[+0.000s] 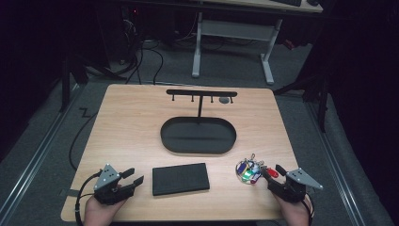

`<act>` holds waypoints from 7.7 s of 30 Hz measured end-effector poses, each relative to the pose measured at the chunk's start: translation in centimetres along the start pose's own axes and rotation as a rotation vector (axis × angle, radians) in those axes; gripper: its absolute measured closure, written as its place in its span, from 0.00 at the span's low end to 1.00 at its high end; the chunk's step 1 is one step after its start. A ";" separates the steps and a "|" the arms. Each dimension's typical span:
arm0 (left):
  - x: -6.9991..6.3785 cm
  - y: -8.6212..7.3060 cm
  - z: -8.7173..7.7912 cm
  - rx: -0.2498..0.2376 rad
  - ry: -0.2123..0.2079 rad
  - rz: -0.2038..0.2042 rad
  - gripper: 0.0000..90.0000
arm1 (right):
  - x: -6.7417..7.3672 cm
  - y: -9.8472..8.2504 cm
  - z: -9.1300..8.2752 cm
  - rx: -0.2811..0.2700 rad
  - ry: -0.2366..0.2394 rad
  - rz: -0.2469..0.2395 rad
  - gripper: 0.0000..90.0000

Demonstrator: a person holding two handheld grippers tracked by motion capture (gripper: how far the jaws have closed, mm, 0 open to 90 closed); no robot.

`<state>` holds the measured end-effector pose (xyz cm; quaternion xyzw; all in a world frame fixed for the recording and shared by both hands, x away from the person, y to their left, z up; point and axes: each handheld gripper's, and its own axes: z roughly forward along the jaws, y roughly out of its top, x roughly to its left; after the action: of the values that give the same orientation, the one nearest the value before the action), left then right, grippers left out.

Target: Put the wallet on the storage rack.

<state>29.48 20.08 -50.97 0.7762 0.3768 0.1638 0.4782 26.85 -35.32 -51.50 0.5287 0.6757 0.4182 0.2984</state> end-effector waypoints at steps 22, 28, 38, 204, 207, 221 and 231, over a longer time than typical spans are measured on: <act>-1.8 -0.8 1.4 0.136 0.042 0.102 0.90 | 5.6 0.7 0.6 0.082 0.215 -0.190 0.73; -2.8 -1.1 1.6 0.173 0.031 0.131 0.96 | 7.7 1.1 1.1 0.103 0.300 -0.209 0.92; -4.8 -1.7 2.2 0.216 0.038 0.201 0.96 | 12.5 1.0 4.0 0.225 0.433 -0.338 1.00; -2.3 1.3 -1.2 -0.171 -0.077 -0.001 0.91 | 3.2 1.7 2.9 0.068 0.089 0.086 0.18; -1.9 1.3 -1.1 -0.175 -0.090 -0.009 0.90 | 3.2 1.7 2.9 0.067 0.087 0.088 0.18; -0.7 0.7 -1.0 -0.198 -0.071 -0.046 0.88 | 3.1 1.3 3.1 0.102 0.085 0.090 0.18; -0.7 0.7 -1.0 -0.198 -0.085 -0.053 0.81 | 3.0 1.2 3.1 0.101 0.103 0.107 0.18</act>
<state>28.67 19.99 -49.80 0.7212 0.3585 0.1543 0.5723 29.23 -31.51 -51.79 0.5562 0.6811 0.4256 0.2137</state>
